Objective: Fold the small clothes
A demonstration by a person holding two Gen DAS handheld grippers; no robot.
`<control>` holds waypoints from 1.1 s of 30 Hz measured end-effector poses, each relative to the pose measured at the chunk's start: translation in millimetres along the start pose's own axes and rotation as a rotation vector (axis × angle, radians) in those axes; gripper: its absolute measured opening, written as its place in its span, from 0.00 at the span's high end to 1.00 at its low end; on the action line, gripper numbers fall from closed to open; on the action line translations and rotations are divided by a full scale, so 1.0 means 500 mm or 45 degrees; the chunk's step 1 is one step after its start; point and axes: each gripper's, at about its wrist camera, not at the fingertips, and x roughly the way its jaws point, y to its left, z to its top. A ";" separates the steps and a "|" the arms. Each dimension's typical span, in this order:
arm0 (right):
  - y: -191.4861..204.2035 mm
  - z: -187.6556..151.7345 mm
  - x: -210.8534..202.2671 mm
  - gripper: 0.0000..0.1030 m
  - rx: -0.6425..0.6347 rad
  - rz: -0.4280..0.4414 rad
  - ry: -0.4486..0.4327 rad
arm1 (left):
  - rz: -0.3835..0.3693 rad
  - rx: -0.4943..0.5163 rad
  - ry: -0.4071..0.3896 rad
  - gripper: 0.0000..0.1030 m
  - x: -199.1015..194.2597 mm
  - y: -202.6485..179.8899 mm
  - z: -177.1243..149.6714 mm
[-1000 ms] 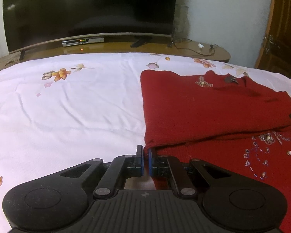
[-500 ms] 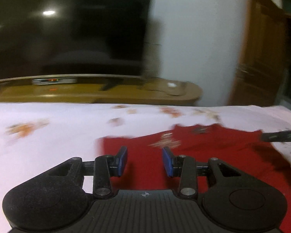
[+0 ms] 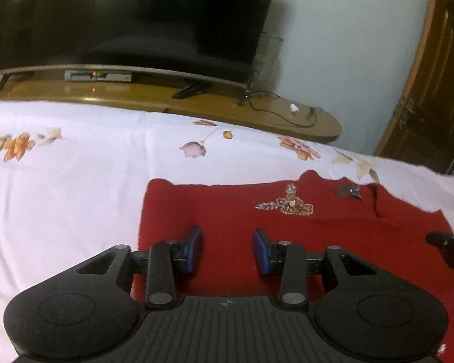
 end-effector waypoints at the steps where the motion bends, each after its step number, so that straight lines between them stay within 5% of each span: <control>1: -0.004 0.002 -0.001 0.81 -0.012 -0.001 0.008 | 0.016 0.022 0.002 0.63 0.000 -0.006 -0.001; 4: 0.008 0.014 -0.026 0.75 -0.014 0.010 -0.005 | 0.047 0.133 -0.039 0.63 -0.048 -0.040 0.002; 11: 0.130 -0.019 -0.073 0.74 -0.003 0.277 -0.013 | -0.044 0.197 -0.026 0.62 -0.087 -0.162 -0.046; 15: 0.193 -0.054 -0.072 0.74 -0.169 0.216 0.010 | 0.074 0.311 -0.014 0.57 -0.094 -0.190 -0.080; 17: 0.168 -0.062 -0.081 0.74 -0.193 0.144 -0.003 | 0.103 0.321 -0.014 0.53 -0.112 -0.171 -0.083; 19: 0.109 -0.065 -0.097 0.75 -0.143 0.052 -0.007 | 0.141 0.301 -0.019 0.34 -0.135 -0.137 -0.085; 21: 0.036 -0.068 -0.104 0.75 -0.044 0.002 0.002 | 0.181 0.242 -0.008 0.29 -0.145 -0.096 -0.089; 24: -0.033 -0.076 -0.102 0.67 0.081 -0.002 0.043 | 0.161 0.172 0.016 0.26 -0.136 -0.074 -0.085; 28: -0.025 -0.072 -0.085 0.60 0.077 -0.007 0.029 | 0.178 0.174 0.023 0.23 -0.128 -0.078 -0.081; 33: -0.056 -0.070 -0.152 0.61 0.152 0.063 -0.047 | 0.235 0.198 0.030 0.23 -0.208 -0.067 -0.103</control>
